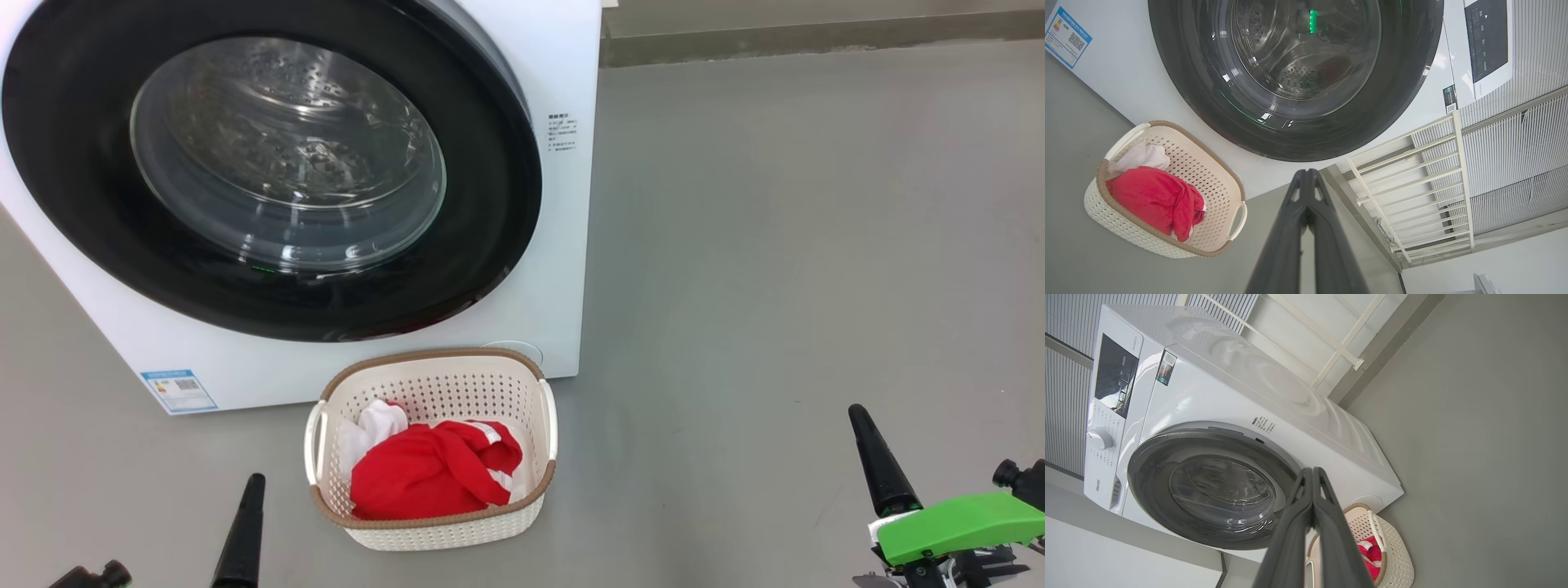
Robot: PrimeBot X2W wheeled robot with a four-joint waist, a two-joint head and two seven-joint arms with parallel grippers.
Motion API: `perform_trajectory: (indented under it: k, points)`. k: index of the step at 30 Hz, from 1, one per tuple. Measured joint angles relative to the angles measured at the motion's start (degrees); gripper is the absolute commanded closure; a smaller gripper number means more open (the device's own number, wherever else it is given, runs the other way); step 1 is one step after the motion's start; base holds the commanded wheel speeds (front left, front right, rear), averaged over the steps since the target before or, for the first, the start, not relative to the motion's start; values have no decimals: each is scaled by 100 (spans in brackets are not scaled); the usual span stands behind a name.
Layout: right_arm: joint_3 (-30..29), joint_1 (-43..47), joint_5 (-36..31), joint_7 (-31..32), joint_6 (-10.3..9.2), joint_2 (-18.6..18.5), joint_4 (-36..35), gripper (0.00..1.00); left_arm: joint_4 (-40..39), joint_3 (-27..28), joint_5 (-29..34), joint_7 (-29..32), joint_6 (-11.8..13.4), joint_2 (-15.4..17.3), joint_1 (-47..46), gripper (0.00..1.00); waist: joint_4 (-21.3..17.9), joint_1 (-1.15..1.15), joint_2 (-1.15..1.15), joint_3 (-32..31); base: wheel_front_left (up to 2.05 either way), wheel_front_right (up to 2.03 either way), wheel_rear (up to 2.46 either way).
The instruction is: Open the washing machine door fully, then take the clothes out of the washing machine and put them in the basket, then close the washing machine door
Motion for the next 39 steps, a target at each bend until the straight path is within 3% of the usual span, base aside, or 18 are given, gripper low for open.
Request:
perform_trajectory:
  k: [39]
  points:
    - [-389, -276, 2435, 654, -8, 165, 138, 100, 489, 143, -2405, 627, -101, -55, -443, 100, 122, 0, 0, 157, 0, 0, 0]
